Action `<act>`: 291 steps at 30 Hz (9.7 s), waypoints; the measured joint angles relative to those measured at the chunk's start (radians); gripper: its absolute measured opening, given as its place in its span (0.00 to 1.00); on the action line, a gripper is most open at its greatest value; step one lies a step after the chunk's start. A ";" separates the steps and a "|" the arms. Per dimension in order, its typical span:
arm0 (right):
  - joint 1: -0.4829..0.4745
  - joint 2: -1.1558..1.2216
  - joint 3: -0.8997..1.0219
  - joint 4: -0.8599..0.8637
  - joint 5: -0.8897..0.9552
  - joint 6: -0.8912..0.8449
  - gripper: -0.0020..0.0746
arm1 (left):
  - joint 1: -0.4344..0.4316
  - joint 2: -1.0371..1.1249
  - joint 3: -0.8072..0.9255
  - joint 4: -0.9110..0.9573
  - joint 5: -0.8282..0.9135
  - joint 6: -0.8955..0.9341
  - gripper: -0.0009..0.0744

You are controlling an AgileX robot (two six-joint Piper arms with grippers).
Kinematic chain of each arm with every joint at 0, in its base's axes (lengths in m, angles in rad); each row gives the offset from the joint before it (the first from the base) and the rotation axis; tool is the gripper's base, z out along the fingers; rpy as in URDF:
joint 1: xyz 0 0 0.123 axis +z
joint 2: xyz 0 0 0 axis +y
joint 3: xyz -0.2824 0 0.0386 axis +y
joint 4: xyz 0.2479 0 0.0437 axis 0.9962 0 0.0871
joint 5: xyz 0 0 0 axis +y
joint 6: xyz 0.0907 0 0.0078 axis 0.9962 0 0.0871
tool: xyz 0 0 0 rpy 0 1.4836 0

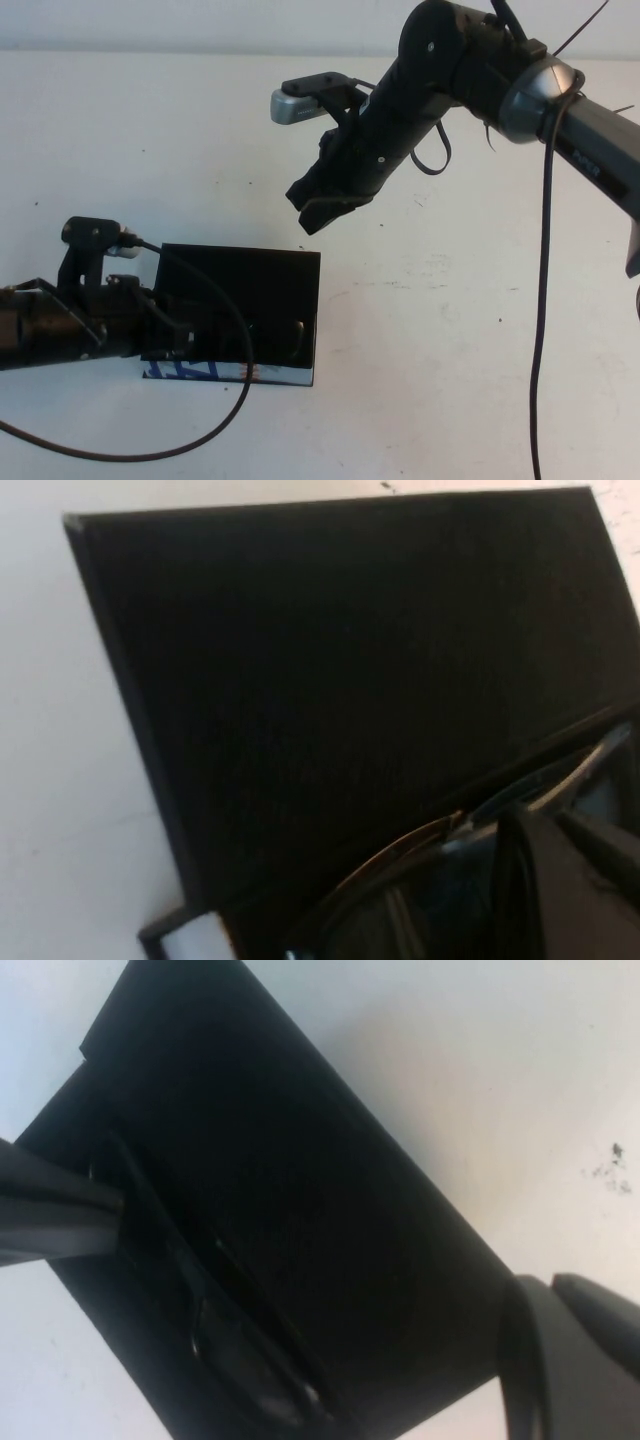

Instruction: Return glasses to glasses case

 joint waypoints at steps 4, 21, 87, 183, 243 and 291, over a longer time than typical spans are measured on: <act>0.000 0.000 0.000 -0.002 -0.002 -0.002 0.01 | 0.000 -0.005 -0.002 0.000 0.042 0.000 0.01; 0.000 0.052 0.000 0.003 -0.133 -0.002 0.01 | -0.115 -0.265 0.094 0.354 -0.091 -0.363 0.01; 0.011 0.177 -0.078 0.135 -0.010 0.053 0.01 | -0.197 -0.014 0.149 -0.037 -0.146 0.061 0.01; 0.239 -1.188 1.082 -0.183 -0.288 0.283 0.01 | -0.199 -1.569 0.638 0.755 -0.644 -0.878 0.01; -0.516 -2.235 2.139 -0.192 -0.867 0.229 0.01 | -0.199 -1.569 0.638 0.749 -0.649 -0.878 0.01; -0.516 -2.237 2.139 -0.194 -0.865 0.231 0.01 | 0.000 -1.664 0.638 1.708 -0.310 -1.769 0.01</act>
